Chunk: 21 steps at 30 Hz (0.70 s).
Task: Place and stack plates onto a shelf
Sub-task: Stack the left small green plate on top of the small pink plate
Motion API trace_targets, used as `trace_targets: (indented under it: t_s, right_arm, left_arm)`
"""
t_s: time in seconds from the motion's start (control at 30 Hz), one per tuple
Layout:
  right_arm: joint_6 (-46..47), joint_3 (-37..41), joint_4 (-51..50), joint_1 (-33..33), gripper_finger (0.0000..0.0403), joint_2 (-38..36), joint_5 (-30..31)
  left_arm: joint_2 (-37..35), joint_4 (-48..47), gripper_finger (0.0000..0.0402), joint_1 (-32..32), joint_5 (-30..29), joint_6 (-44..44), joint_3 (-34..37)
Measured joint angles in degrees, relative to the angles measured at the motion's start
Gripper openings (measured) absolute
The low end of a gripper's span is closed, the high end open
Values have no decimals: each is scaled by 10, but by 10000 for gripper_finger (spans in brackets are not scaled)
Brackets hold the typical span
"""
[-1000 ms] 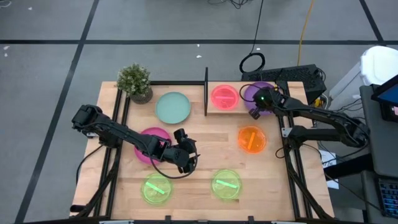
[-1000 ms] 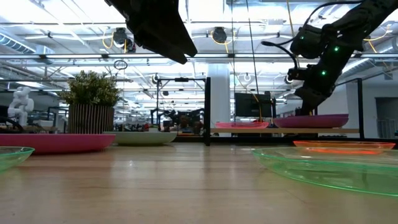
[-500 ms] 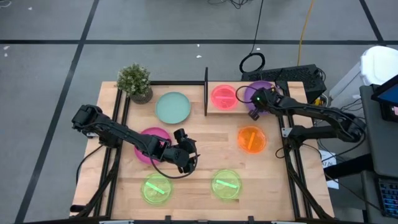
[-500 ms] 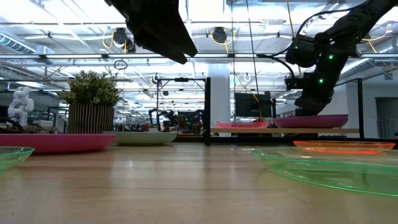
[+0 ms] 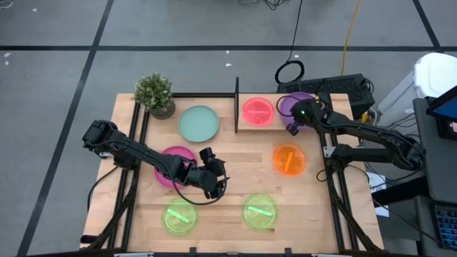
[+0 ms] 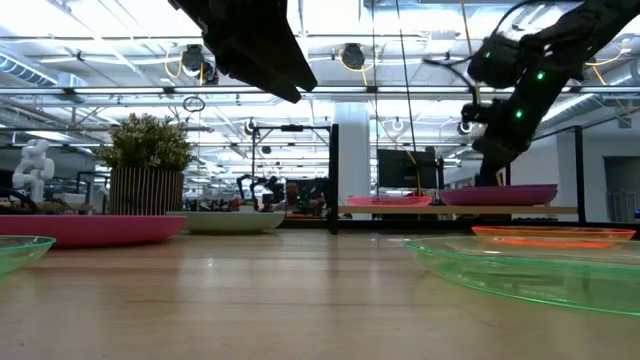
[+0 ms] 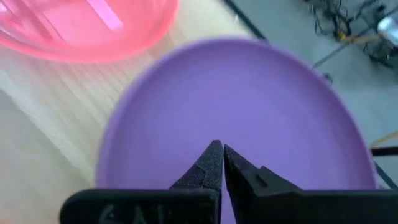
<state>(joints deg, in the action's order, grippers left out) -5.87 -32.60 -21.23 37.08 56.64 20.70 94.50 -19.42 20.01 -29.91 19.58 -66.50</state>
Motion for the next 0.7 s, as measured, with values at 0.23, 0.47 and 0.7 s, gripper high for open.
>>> trace_targets:
  t_s: [0.23,0.47,0.7]
  right_arm:
    - [24,0,1,-46,0,-81,-42]
    - [57,0,49,-93,0,-107,-186]
    - [76,0,94,-136,0,-107,-269]
  left_arm:
    - [0,-1,298,0,0,-19,0]
    - [0,-36,298,0,0,-7,0]
    - [0,-108,298,1,0,51,0]
